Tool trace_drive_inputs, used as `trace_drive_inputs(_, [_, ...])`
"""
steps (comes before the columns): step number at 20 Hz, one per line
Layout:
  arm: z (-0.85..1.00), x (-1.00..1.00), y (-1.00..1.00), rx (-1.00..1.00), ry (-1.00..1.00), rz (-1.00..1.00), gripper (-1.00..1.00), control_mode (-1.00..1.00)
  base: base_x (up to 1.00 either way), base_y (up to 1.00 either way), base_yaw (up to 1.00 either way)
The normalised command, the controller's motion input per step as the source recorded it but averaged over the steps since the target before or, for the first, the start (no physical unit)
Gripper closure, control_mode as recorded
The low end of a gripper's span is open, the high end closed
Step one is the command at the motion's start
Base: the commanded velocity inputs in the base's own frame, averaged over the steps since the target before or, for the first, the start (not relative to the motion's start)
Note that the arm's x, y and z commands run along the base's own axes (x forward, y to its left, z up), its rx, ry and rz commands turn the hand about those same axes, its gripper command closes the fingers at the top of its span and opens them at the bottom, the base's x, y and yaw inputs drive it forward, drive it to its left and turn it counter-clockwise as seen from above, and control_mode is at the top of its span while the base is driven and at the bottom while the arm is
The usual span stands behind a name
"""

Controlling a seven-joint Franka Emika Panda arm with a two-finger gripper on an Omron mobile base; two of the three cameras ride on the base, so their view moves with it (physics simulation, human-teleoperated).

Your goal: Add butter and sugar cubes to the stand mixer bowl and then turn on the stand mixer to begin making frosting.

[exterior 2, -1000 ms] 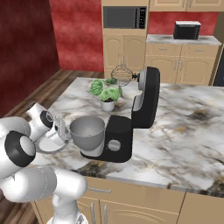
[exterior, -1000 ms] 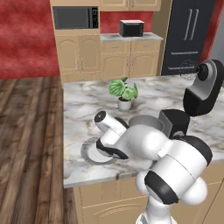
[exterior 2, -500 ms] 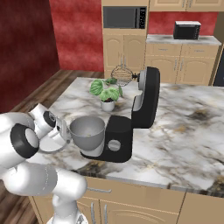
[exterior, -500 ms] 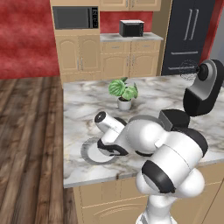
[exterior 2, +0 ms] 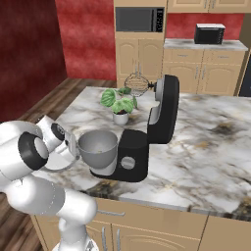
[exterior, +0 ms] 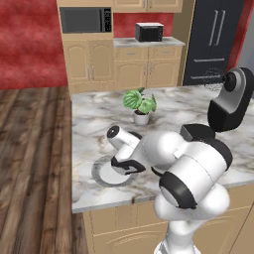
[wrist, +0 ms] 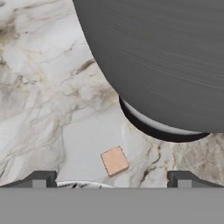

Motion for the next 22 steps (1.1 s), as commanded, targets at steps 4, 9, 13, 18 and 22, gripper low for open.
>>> trace_drive_inputs(4, [0.0, 0.06, 0.0, 0.0, 0.0, 0.0, -1.0, -1.0, 0.0, 0.0, 0.0])
trace_drive_inputs(9, [0.0, 0.01, 0.0, 0.0, 0.04, 0.0, -1.0, -1.0, 0.0, 0.0, 0.0])
trace_drive_inputs(13, [-0.03, 0.0, 0.0, 0.0, 0.04, -0.01, -1.0, -1.0, 0.0, 0.0, 0.0])
trace_drive_inputs(18, [-0.03, 0.02, 0.0, 0.0, 0.04, -0.01, -1.0, -1.0, 0.0, 0.0, 0.0])
trace_drive_inputs(22, [-0.15, 0.0, -0.04, 0.0, 0.0, 0.0, -1.0, -1.0, 0.0, 0.0, 0.0])
